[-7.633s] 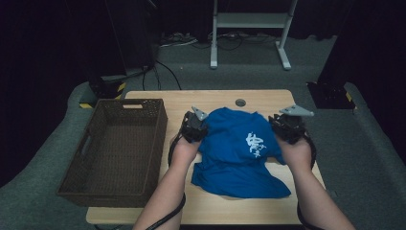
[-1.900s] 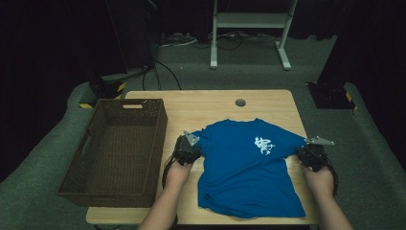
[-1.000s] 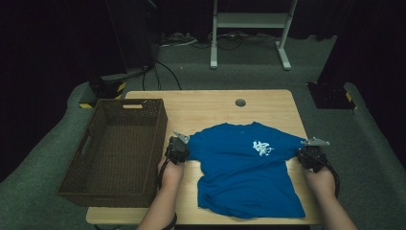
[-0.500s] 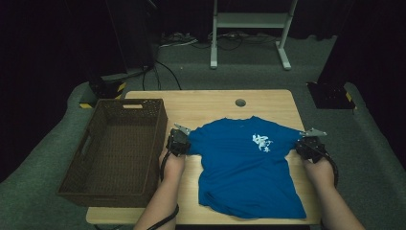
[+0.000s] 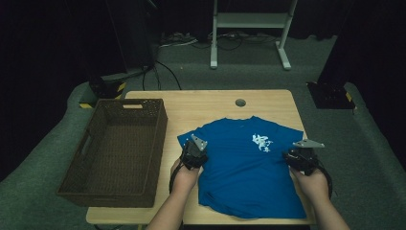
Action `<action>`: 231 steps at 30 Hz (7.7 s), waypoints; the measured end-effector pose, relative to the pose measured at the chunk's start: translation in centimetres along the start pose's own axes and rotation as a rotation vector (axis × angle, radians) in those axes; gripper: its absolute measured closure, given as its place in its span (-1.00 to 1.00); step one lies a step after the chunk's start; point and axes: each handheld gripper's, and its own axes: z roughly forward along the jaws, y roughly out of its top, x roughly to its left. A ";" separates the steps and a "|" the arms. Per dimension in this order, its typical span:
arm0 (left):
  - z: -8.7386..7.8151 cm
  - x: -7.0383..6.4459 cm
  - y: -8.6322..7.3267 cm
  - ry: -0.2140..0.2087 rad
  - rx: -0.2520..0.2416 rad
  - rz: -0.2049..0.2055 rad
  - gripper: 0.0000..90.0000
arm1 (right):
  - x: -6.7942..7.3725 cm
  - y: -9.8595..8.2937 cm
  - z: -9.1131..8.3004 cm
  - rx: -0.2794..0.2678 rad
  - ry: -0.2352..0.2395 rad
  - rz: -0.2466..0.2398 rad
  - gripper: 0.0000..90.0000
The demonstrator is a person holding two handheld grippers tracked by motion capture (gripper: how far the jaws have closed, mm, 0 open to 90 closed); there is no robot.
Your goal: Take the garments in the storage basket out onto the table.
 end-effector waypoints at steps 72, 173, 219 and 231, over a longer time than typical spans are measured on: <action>-16.3 -6.2 -13.7 -0.264 -0.082 -0.138 0.69 | 3.6 -6.6 -4.6 0.001 0.005 -0.053 0.32; -6.3 -2.3 -4.5 -0.242 -0.038 -0.060 -0.13 | 4.1 -4.0 -4.1 0.011 0.081 -0.007 -0.10; -7.6 -3.9 -7.9 -0.243 -0.017 -0.009 -0.07 | 5.5 -6.6 -5.1 0.067 0.098 -0.039 -0.09; -8.9 -4.4 -9.2 -0.250 -0.027 -0.007 -0.07 | 6.1 -8.0 -6.4 0.049 0.107 -0.044 -0.09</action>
